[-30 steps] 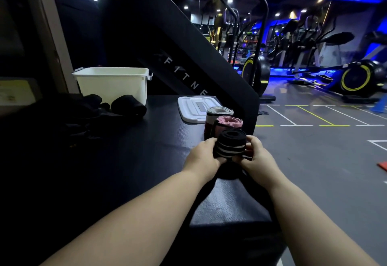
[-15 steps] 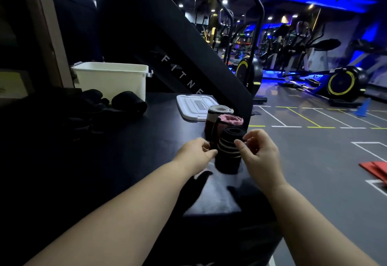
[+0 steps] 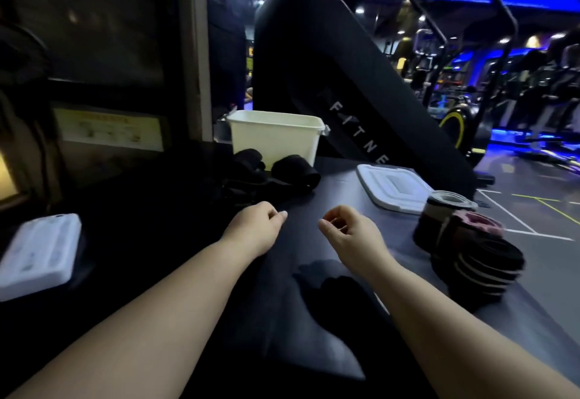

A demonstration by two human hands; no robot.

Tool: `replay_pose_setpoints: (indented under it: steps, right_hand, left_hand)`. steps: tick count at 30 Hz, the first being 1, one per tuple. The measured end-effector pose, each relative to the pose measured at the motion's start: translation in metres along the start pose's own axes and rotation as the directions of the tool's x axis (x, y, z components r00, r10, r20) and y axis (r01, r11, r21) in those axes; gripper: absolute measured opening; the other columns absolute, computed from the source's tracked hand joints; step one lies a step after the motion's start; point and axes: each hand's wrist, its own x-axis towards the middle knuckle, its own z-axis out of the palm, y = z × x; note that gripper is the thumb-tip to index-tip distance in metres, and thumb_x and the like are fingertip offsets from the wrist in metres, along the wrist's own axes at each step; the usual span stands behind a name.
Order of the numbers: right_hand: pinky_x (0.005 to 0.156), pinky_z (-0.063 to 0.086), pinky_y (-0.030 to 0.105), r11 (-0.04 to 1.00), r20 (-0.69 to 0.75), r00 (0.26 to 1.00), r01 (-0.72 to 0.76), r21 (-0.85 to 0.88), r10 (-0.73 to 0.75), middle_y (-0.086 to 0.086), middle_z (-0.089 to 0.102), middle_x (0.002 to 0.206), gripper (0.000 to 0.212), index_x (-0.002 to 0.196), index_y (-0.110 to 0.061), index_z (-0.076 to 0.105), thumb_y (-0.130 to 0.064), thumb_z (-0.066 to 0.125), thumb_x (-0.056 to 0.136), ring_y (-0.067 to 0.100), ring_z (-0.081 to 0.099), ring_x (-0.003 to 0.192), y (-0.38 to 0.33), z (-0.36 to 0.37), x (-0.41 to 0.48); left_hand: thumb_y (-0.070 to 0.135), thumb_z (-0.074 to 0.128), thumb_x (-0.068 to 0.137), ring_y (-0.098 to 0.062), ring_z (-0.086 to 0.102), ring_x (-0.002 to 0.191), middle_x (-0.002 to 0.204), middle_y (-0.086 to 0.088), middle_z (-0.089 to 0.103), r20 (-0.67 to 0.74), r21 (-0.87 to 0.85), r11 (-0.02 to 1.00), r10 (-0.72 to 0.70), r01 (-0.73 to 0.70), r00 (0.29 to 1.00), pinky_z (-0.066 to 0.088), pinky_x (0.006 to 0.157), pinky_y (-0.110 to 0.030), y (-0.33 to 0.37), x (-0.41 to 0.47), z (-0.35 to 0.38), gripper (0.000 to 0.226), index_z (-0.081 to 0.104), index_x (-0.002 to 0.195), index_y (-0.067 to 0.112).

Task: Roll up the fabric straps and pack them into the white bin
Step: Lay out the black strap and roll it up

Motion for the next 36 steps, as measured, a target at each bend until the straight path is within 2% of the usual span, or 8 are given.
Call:
replay_pose_setpoints:
  steps: [3, 6, 10, 14, 18, 26, 30, 36]
  right_hand:
    - [0.069, 0.043, 0.027, 0.999, 0.048, 0.998, -0.038, -0.009, 0.039, -0.011, 0.062, 0.081, 0.011, 0.092, -0.027, 0.058, -0.038, 0.061, 0.091, 0.010, 0.059, 0.077, -0.008, 0.027, 0.024]
    - [0.081, 0.055, 0.038, 0.988, 0.084, 0.991, -0.110, 0.104, 0.101, -0.007, 0.067, 0.092, 0.011, 0.097, -0.031, 0.059, -0.040, 0.060, 0.091, 0.015, 0.065, 0.086, -0.011, 0.051, 0.046]
    - [0.088, 0.055, 0.045, 0.941, 0.099, 0.984, -0.170, 0.291, 0.147, -0.008, 0.067, 0.098, 0.006, 0.094, -0.040, 0.055, -0.040, 0.061, 0.091, 0.016, 0.068, 0.091, -0.009, 0.075, 0.063]
    - [0.086, 0.058, 0.037, 0.871, 0.166, 0.972, -0.226, 0.437, 0.169, -0.006, 0.066, 0.101, 0.025, 0.119, -0.030, 0.056, -0.033, 0.060, 0.094, 0.013, 0.070, 0.087, -0.004, 0.085, 0.066]
    - [0.086, 0.058, 0.039, 0.773, 0.229, 0.960, -0.268, 0.576, 0.163, 0.004, 0.064, 0.112, 0.038, 0.131, -0.029, 0.051, -0.034, 0.059, 0.095, 0.018, 0.071, 0.092, -0.001, 0.084, 0.078]
    - [0.075, 0.056, 0.032, 0.659, 0.275, 0.934, -0.355, 0.663, 0.227, 0.006, 0.068, 0.112, 0.038, 0.121, -0.019, 0.058, -0.044, 0.060, 0.093, 0.019, 0.068, 0.096, 0.004, 0.070, 0.080]
    - [0.074, 0.060, 0.045, 0.664, 0.204, 0.930, -0.362, 0.655, 0.306, 0.014, 0.072, 0.102, 0.037, 0.117, -0.014, 0.060, -0.033, 0.064, 0.086, 0.030, 0.072, 0.087, 0.008, 0.065, 0.077]
    - [0.065, 0.057, 0.035, 0.583, 0.157, 0.942, -0.308, 0.752, 0.295, 0.018, 0.073, 0.099, 0.021, 0.114, -0.010, 0.065, -0.007, 0.055, 0.096, 0.031, 0.072, 0.083, 0.010, 0.050, 0.069]
  left_hand:
    - [0.041, 0.055, 0.094, -0.025, 0.056, 0.098, 0.095, 0.001, 0.059, -0.305, 0.020, 0.997, 0.081, -0.078, 0.949, 0.043, 0.077, -0.032, -0.014, 0.013, -0.012, 0.023, 0.060, 0.097, 0.019]
    - [0.040, 0.061, 0.091, -0.030, 0.044, 0.116, 0.123, -0.006, 0.053, -0.547, 0.112, 0.991, 0.126, -0.078, 0.828, 0.036, 0.093, -0.036, -0.019, 0.031, -0.018, 0.034, 0.058, 0.116, 0.018]
    - [0.050, 0.046, 0.096, -0.029, 0.035, 0.132, 0.149, -0.001, 0.037, -0.408, 0.084, 0.993, -0.037, 0.078, 0.912, 0.031, 0.106, -0.039, -0.032, 0.061, -0.014, 0.050, 0.043, 0.141, 0.028]
    - [0.040, 0.041, 0.101, -0.027, 0.054, 0.112, 0.123, 0.000, 0.064, -0.350, 0.092, 0.995, 0.009, 0.025, 0.937, 0.042, 0.091, -0.034, -0.046, 0.074, -0.008, 0.032, 0.062, 0.122, 0.028]
    - [0.039, 0.051, 0.097, -0.021, 0.060, 0.107, 0.109, 0.005, 0.070, -0.341, 0.037, 0.994, 0.111, -0.105, 0.933, 0.047, 0.088, -0.030, -0.038, 0.072, -0.013, 0.027, 0.066, 0.117, 0.028]
    - [0.047, 0.061, 0.090, -0.008, 0.063, 0.078, 0.077, 0.009, 0.069, -0.243, -0.074, 0.962, 0.240, -0.265, 0.940, 0.049, 0.071, -0.027, -0.017, 0.047, 0.002, 0.020, 0.071, 0.088, 0.030]
    - [0.054, 0.068, 0.080, 0.002, 0.063, 0.082, 0.081, 0.018, 0.070, -0.157, -0.064, 0.958, 0.267, -0.279, 0.951, 0.051, 0.080, -0.025, -0.010, 0.040, 0.008, 0.020, 0.070, 0.087, 0.036]
    - [0.064, 0.059, 0.082, -0.008, 0.054, 0.110, 0.110, 0.016, 0.062, -0.169, -0.073, 0.943, 0.308, -0.323, 0.936, 0.044, 0.097, -0.033, -0.013, 0.038, 0.009, 0.042, 0.062, 0.109, 0.032]
